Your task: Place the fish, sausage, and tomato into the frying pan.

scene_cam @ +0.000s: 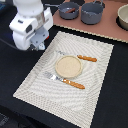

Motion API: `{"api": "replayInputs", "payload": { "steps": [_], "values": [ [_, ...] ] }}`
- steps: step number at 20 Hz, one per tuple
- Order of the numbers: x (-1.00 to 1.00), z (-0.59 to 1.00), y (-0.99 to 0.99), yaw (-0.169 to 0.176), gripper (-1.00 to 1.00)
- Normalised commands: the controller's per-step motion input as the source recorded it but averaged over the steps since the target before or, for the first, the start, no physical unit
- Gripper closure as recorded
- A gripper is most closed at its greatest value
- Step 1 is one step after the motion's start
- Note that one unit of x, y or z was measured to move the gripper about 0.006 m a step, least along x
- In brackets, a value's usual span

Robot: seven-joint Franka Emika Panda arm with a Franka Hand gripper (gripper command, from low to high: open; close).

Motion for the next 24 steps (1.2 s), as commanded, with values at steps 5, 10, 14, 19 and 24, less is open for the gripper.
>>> {"api": "replayInputs", "payload": {
  "steps": [5, 10, 14, 19, 24],
  "values": [
    [0.6, 1.0, 0.84, 0.015, 1.0],
    [0.56, 0.95, 0.94, 0.009, 1.0],
    [0.44, 0.47, 1.0, 0.009, 1.0],
    [0.42, 0.15, 1.0, 0.003, 1.0],
    [0.41, 0.03, 1.0, 0.001, 1.0]
  ]
}}
